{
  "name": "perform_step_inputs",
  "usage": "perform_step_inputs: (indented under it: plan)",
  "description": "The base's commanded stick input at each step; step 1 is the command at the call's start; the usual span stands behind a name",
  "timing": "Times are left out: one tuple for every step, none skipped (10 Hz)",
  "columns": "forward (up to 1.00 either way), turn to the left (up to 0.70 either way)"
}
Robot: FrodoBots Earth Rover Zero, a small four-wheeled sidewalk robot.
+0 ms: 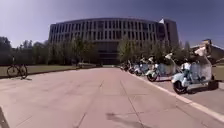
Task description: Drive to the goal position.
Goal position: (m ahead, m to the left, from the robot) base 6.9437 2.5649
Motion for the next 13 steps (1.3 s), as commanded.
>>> perform_step_inputs:
  plan:
    - [0.70, 0.00]
    - [0.70, 0.00]
    - [0.70, 0.00]
    - [0.70, 0.08]
    - [0.70, 0.12]
    - [0.70, 0.12]
    - [0.70, 0.02]
    - [0.70, 0.00]
    - [0.70, 0.00]
    - [0.70, 0.00]
    - [0.70, 0.00]
    - [0.70, 0.00]
    - [0.70, 0.00]
